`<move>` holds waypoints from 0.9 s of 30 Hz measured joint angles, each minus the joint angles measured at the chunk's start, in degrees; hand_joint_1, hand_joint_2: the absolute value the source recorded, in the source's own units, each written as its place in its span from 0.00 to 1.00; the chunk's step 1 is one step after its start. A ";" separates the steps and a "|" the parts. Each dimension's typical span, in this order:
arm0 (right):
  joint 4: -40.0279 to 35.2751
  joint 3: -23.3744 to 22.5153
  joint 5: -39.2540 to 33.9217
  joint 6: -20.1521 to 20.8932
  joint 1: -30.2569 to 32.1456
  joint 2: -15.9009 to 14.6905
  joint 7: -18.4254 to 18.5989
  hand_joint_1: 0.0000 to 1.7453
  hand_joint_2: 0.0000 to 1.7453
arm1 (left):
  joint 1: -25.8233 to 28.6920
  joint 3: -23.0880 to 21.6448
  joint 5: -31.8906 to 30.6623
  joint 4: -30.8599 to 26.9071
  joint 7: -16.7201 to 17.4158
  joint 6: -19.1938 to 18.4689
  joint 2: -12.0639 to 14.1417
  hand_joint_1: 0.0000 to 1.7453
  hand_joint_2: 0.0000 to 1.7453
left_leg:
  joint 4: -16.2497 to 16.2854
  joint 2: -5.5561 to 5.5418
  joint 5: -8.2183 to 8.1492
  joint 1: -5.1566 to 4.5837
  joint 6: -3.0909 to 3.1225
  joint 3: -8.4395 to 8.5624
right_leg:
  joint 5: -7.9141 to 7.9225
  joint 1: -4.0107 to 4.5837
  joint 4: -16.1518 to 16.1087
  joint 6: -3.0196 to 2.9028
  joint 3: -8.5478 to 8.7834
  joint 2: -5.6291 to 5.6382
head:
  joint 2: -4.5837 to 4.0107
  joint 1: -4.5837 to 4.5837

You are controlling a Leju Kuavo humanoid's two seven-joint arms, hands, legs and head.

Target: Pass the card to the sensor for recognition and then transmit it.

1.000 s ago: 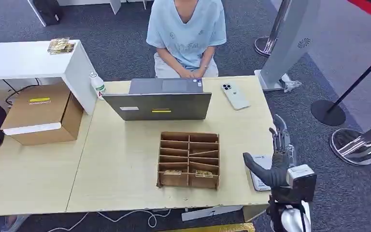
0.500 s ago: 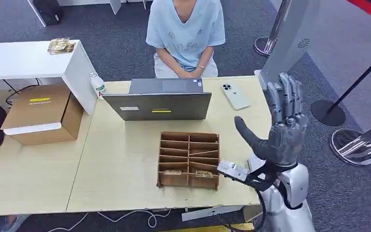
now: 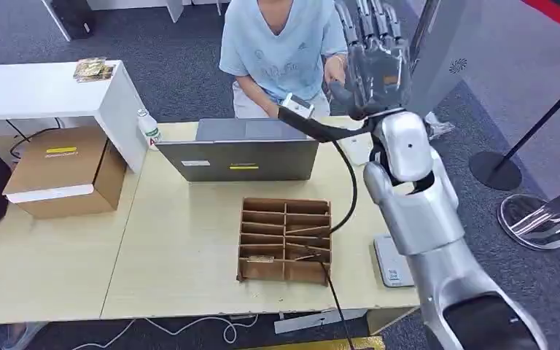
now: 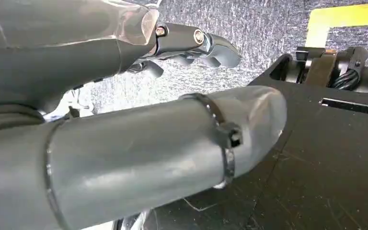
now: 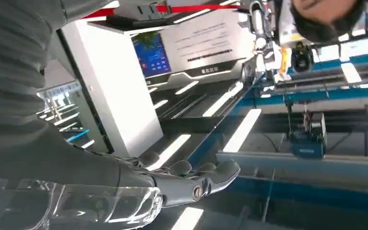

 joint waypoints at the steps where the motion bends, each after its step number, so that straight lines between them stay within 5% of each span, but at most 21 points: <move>1: 2.83 0.49 -0.11 1.31 -2.63 0.26 0.44 0.00 1.00 | 0.02 -0.02 0.00 0.00 0.00 -0.02 0.00 0.00 0.00 | 0.00 0.00 0.01 0.00 -0.02 -0.01 | 0.00 0.00 0.01 0.00 -0.02 0.01 | 0.00 -0.07; 12: 29.03 2.69 -0.81 12.95 -20.81 6.49 4.33 0.00 1.00 | 0.01 -0.17 0.00 0.00 0.02 -0.04 0.13 0.00 0.00 | 0.00 0.01 0.01 0.00 -0.02 -0.08 | 0.00 0.00 0.02 0.00 -0.12 0.02 | 0.00 -0.04; 27: 44.74 2.41 -4.48 13.39 -25.83 8.26 4.31 0.00 1.00 | 0.23 -0.15 0.00 0.00 0.02 0.22 0.37 0.00 0.00 | 0.03 0.01 0.01 -0.01 -0.02 -0.08 | 0.01 0.00 -0.01 0.00 -0.12 0.03 | 0.00 -0.04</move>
